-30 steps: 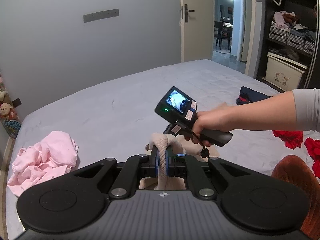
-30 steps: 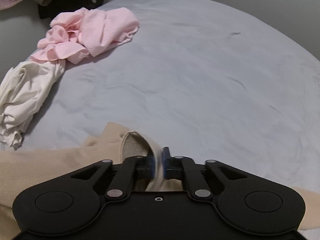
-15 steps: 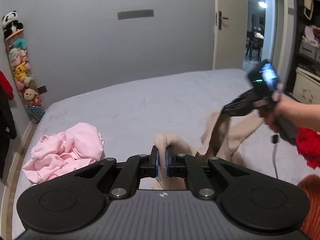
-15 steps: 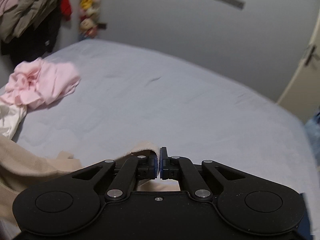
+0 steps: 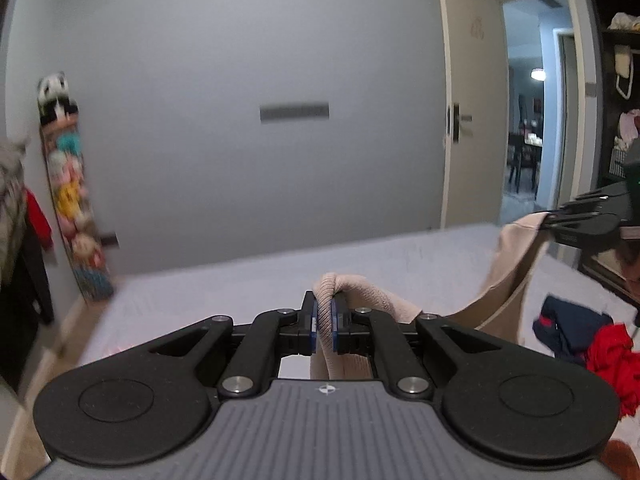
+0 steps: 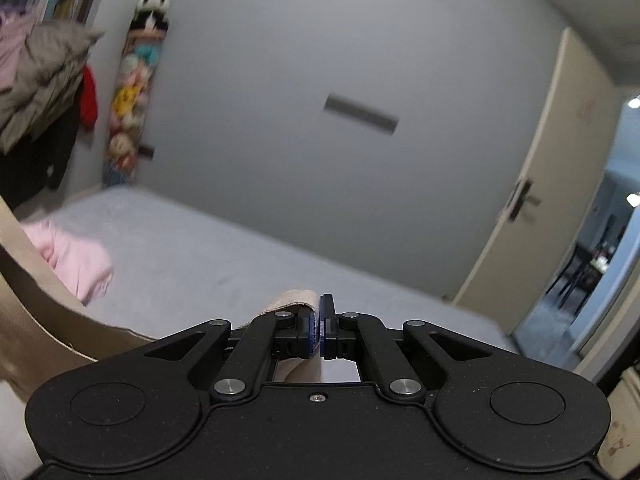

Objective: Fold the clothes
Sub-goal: 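Lift the beige sweater high with both grippers, shaking it out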

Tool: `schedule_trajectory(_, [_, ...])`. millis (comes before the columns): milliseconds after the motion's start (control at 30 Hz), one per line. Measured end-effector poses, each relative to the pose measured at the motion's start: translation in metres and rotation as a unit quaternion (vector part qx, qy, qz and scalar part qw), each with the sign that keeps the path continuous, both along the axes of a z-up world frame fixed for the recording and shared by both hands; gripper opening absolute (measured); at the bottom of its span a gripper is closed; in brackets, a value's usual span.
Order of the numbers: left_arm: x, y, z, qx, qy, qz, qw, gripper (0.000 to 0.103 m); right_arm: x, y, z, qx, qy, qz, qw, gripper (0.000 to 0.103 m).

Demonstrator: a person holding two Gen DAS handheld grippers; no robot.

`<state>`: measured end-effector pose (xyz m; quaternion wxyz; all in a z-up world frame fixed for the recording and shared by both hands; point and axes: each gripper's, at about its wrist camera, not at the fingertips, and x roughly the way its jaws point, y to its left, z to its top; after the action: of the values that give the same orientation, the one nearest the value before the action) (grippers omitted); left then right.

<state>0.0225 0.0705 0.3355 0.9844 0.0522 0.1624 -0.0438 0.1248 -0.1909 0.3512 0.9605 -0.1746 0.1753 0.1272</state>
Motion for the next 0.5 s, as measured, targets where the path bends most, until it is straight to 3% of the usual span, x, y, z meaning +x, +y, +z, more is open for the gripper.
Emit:
schedule_trajectory(133, [-0.024,-0.01,0.036,0.014,-0.045,0.006,0.9989,0.006,-0.034,-0.02,0.048,0.014,-0.047,-0.011,0.999,0.0])
schedule_trajectory(333, [-0.061,-0.023,0.081,0.029,-0.092,0.011,0.9953,0.006,-0.078,-0.041,0.098,0.025,-0.082,-0.018,0.996,0.0])
schedule_trajectory(500, [-0.073,-0.032,0.094,0.039,-0.09,0.011,0.9951,0.006,-0.107,-0.049,0.121,0.022,-0.084,-0.018,0.996,0.001])
